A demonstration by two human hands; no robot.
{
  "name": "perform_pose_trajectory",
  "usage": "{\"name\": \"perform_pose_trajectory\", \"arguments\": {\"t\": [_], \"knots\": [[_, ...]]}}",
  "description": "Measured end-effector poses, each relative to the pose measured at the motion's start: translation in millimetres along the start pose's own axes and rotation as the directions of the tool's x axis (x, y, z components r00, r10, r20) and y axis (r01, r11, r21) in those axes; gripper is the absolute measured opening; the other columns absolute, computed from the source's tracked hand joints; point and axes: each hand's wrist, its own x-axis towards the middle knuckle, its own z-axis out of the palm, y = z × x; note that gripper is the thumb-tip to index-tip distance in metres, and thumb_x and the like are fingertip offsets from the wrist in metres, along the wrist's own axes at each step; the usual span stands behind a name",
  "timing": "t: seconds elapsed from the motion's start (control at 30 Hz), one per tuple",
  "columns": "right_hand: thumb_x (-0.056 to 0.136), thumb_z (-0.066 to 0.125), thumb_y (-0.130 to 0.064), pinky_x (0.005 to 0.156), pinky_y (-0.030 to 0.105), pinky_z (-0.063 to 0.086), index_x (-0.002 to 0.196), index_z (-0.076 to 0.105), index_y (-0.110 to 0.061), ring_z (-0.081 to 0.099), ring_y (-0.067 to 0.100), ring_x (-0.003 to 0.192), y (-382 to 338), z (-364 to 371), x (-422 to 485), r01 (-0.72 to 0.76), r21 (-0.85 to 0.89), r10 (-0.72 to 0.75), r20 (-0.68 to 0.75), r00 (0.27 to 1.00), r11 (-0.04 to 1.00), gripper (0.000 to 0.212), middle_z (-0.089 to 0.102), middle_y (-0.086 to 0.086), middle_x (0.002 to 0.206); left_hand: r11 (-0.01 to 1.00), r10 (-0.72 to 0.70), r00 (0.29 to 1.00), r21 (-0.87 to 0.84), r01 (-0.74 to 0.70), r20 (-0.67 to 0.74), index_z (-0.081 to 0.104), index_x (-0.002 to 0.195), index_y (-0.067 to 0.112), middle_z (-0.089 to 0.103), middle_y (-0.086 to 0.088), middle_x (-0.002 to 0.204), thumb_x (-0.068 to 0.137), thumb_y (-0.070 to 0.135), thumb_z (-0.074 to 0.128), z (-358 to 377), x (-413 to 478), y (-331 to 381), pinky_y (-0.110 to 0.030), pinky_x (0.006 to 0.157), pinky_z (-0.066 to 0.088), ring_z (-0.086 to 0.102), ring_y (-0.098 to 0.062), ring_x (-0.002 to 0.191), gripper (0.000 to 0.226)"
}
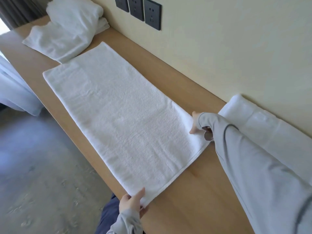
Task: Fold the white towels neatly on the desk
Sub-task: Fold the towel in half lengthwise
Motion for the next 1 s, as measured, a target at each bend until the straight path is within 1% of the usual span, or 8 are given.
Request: {"name": "perform_pose_trajectory", "arguments": {"t": [0.2,0.33,0.43,0.5,0.63,0.73,0.83,1.0], "knots": [[0.083,0.068,-0.028,0.083,0.036,0.047,0.141,0.016,-0.020,0.056,0.029,0.094,24.3,7.6,-17.2,0.270,0.218,-0.234,-0.176,0.956,0.938,0.078,0.050,0.012,0.112,0.987,0.124,0.992,-0.100,-0.123,0.002,0.054,0.091,-0.002,0.060,-0.015,0.077,0.076,0.004,0.075,-10.9,-14.5,8.1,-0.031,0.053,0.051,0.058,-0.028,0.058,0.026],[0.081,0.068,-0.014,0.082,0.040,0.049,0.130,0.037,-0.021,0.053,0.028,0.083,46.1,12.9,-22.5,0.405,0.414,-0.333,-0.237,0.913,0.815,0.058,0.048,0.014,0.098,0.925,0.336,0.940,-0.163,-0.342,-0.062,0.037,0.114,0.026,0.061,-0.008,0.081,0.076,0.007,0.076,-13.8,-29.0,17.1,-0.035,0.059,0.052,0.061,-0.027,0.060,0.057],[0.082,0.065,-0.001,0.065,0.022,0.051,0.093,0.060,-0.016,0.051,0.020,0.067,55.6,14.9,-25.1,0.467,0.610,-0.360,-0.298,0.884,0.640,0.020,0.055,0.008,0.078,0.842,0.530,0.848,-0.132,-0.523,0.023,0.063,0.098,0.025,0.066,-0.007,0.070,0.079,0.012,0.072,-16.2,-38.7,23.8,-0.026,0.051,0.051,0.062,-0.020,0.062,0.024],[0.081,0.067,-0.001,0.053,0.009,0.044,0.073,0.063,-0.019,0.050,0.008,0.061,56.5,13.1,-25.4,0.478,0.717,-0.269,-0.396,0.878,0.507,0.020,0.055,-0.005,0.070,0.808,0.585,0.805,-0.159,-0.567,0.100,0.074,0.079,0.027,0.066,-0.005,0.070,0.074,0.014,0.074,-20.0,-45.0,33.4,-0.019,0.052,0.052,0.061,-0.011,0.058,0.014],[0.079,0.069,-0.003,0.090,0.023,0.047,0.083,0.069,-0.011,0.059,0.012,0.101,47.4,1.2,-21.1,0.470,0.857,-0.175,-0.440,0.881,0.212,0.009,0.057,0.000,0.116,0.748,0.659,0.707,-0.132,-0.650,0.256,0.068,0.094,0.019,0.071,-0.005,0.075,0.060,-0.007,0.080,-33.5,-49.2,60.6,-0.014,0.057,0.052,0.067,-0.008,0.063,0.045],[0.060,0.075,0.003,0.094,0.024,0.047,0.092,0.065,-0.006,0.057,0.016,0.107,30.3,-12.6,-23.4,0.451,0.890,-0.253,-0.452,0.855,-0.064,0.034,0.057,0.004,0.116,0.659,0.740,0.637,-0.045,-0.751,0.215,0.068,0.087,0.012,0.064,-0.007,0.062,0.066,-0.018,0.072,-46.3,-47.4,89.7,-0.014,0.049,0.048,0.057,-0.008,0.048,0.037],[0.056,0.071,0.021,0.081,0.016,0.053,0.106,0.061,0.007,0.060,0.020,0.095,18.8,-28.1,-17.4,0.531,0.846,-0.250,-0.504,0.827,0.050,0.053,0.062,0.007,0.098,0.534,0.828,0.538,0.070,-0.842,0.155,0.065,0.060,0.018,0.037,0.007,0.044,0.077,0.001,0.072,-57.0,-40.6,120.0,-0.011,0.040,0.029,0.030,-0.006,0.040,0.025],[0.081,0.068,-0.002,0.081,0.032,0.054,0.093,0.068,-0.003,0.063,0.027,0.085,-4.9,-58.4,-4.8,0.658,0.638,-0.068,-0.695,0.716,0.400,0.012,0.067,0.011,0.088,0.321,0.920,0.355,0.199,-0.926,0.166,0.038,0.039,0.021,0.024,0.009,0.048,0.078,0.015,0.070,-72.5,-28.0,169.2,-0.015,0.045,0.015,0.022,-0.006,0.047,0.051]]}}
